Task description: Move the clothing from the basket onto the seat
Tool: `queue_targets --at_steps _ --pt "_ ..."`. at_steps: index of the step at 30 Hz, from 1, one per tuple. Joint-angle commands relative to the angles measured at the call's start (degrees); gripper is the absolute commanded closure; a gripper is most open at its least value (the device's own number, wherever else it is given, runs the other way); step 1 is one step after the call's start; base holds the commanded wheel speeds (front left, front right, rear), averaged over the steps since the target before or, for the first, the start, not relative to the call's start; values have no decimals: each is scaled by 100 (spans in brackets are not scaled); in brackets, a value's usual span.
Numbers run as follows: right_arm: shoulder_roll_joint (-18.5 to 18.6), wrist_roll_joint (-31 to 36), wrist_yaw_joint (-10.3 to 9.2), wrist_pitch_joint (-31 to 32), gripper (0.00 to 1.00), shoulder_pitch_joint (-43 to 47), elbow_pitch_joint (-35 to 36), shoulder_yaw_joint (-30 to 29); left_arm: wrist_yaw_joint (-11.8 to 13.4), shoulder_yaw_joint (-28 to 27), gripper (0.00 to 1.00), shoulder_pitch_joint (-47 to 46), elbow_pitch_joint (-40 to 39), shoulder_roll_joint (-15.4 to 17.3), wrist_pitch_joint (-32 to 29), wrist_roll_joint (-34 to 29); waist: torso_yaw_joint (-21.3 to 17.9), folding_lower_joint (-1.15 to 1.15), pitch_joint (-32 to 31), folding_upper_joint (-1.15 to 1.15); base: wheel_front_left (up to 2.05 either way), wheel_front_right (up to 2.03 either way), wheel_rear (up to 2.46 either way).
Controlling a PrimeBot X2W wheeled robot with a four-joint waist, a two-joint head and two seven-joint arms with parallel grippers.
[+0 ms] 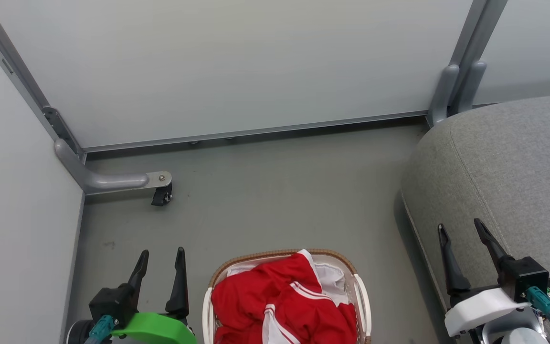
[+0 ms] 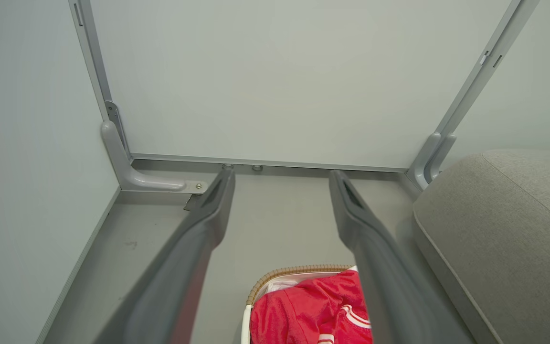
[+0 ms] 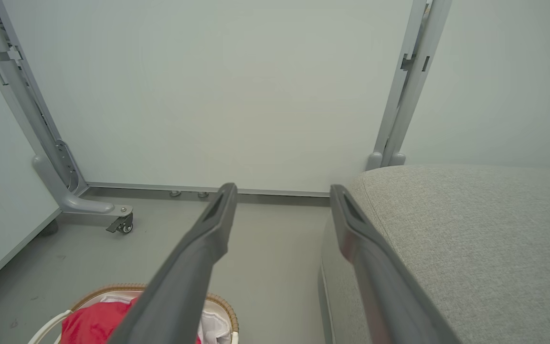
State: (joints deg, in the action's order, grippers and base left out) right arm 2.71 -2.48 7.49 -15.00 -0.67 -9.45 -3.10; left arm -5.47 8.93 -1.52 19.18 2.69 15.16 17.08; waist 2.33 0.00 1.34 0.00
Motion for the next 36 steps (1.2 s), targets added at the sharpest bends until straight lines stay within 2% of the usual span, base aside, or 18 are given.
queue_targets --at_steps 1,13,19,27,36 --pt "33 -10 0 -28 0 57 13 -13 10 -13 0 40 21 36 0 4 2 0 2 0 0 0 0" --pt "33 -14 0 -28 0 35 49 -18 -14 78 0 -13 37 35 0 -41 -8 0 53 0 0 0 0" --pt "33 33 0 -28 0 -141 132 -20 -47 194 0 -306 24 33 -1 -233 -114 0 334 0 0 0 0" --pt "30 43 -1 -28 0 -573 243 -37 -112 635 0 -1028 274 32 -2 -575 -442 0 1216 0 0 0 0" --pt "26 -62 -1 -27 0 -1224 332 75 -158 1200 0 -1916 1244 36 -1 -857 -853 0 2464 0 0 0 0"
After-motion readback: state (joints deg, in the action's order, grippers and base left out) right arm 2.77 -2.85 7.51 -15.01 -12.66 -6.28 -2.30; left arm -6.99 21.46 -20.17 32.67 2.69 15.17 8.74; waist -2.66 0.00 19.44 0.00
